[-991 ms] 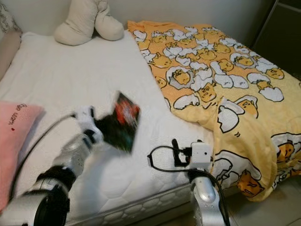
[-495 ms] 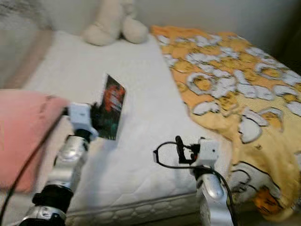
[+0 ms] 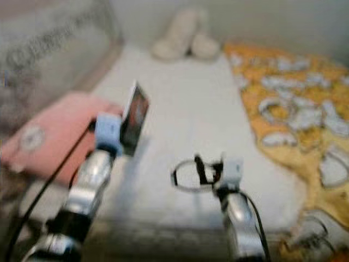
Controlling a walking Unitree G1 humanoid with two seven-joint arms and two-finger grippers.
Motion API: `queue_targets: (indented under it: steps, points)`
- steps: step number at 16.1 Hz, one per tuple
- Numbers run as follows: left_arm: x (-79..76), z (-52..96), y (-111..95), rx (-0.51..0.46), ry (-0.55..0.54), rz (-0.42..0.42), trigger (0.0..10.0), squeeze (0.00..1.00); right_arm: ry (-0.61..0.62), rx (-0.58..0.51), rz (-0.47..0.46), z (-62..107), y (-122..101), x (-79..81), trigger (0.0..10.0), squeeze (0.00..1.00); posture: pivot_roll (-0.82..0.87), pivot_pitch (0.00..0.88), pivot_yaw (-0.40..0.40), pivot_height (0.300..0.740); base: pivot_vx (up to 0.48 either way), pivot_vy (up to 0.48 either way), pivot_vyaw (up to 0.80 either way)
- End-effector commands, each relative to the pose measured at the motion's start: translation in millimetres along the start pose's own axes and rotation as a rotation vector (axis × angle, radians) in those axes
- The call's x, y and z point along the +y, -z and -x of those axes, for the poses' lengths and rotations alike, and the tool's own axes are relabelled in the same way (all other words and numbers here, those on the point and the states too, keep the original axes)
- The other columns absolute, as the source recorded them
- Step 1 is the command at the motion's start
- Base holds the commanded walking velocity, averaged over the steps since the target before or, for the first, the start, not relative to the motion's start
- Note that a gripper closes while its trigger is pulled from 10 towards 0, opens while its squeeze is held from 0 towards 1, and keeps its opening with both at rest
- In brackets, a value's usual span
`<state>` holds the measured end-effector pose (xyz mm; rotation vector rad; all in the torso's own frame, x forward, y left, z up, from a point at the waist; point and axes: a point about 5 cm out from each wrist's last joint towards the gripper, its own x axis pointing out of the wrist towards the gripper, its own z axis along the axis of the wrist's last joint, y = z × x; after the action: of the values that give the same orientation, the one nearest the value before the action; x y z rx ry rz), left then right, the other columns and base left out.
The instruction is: Clean up the room
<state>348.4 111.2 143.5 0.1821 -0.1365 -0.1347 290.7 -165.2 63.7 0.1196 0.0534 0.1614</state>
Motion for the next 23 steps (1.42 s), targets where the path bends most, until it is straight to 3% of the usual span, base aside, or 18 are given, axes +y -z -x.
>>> queue_targets:
  steps: [1,5,9,11,12,13,16,23]
  points:
    - [0.1,-4.2,-3,0.016,-0.027,-0.005,10.0,0.0,-0.015,-0.013,-0.004,-3.9,-4,0.9,10.0,0.0,0.13,0.0,0.027,0.74,0.0,0.0,0.42]
    - [-1.4,-1.5,5,0.048,-0.039,-0.006,10.0,0.0,0.002,0.008,0.0,-5.0,-2,-1.4,10.0,0.0,0.13,0.0,0.021,0.74,0.0,-0.221,0.21]
    - [5.4,-11.4,7,0.07,-0.009,-0.034,10.0,0.0,0.019,0.004,0.035,-1.0,-1,-5.3,10.0,0.0,0.11,0.0,0.01,0.74,0.0,0.0,0.0]
    - [9.6,-15.3,7,0.082,-0.031,-0.008,10.0,0.0,0.014,0.009,0.034,1.1,1,-4.3,10.0,0.0,0.1,0.0,0.013,0.74,0.0,0.0,0.0]
    - [9.0,-12.6,8,0.079,-0.035,0.008,10.0,0.0,0.017,0.007,0.035,3.0,1,-4.9,10.0,0.0,0.1,0.0,0.01,0.74,0.0,0.0,0.0]
    - [7.9,-1.0,14,0.075,-0.05,0.034,10.0,0.0,0.023,0.003,0.057,7.2,0,-7.3,10.0,0.0,0.1,0.0,0.003,0.74,0.0,0.0,0.0]
    - [4.4,1.0,20,0.071,-0.015,0.102,10.0,0.0,0.028,-0.022,0.104,9.9,-4,-8.6,10.0,0.0,0.1,0.0,-0.012,0.74,0.094,0.0,0.0]
    - [15.7,-14.8,10,0.065,-0.038,0.099,10.0,0.0,0.027,-0.019,0.107,10.8,-5,-5.1,10.0,0.0,0.09,0.0,-0.009,0.74,0.338,0.341,0.0]
